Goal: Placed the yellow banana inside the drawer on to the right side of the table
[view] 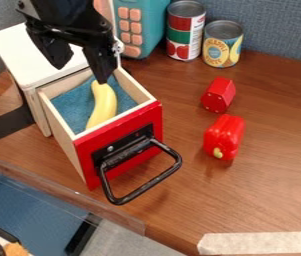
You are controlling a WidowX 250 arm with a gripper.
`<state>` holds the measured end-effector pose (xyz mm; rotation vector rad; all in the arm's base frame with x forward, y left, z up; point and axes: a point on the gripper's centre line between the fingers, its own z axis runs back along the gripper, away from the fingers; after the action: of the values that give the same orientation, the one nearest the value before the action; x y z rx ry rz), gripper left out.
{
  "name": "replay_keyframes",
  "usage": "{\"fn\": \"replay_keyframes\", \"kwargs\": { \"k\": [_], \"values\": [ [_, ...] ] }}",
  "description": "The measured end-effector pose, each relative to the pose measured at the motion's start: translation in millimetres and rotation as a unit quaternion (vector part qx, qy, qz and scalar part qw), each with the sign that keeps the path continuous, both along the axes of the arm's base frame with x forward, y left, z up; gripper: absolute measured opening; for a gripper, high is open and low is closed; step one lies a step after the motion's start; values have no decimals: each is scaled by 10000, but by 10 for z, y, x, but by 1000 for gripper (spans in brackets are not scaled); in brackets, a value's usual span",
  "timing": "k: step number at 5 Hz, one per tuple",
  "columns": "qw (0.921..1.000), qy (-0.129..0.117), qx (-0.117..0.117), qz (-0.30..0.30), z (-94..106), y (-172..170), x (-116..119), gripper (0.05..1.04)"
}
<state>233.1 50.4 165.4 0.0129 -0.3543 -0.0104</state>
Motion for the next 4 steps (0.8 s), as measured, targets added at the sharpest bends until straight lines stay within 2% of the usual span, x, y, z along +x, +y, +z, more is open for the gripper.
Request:
{"fn": "replay_keyframes", "kwargs": {
  "k": [1,4],
  "values": [
    [9999,82,33,147,-141,-16,107,1000],
    [9973,23,58,738,-487,84,405,1001]
  ]
}}
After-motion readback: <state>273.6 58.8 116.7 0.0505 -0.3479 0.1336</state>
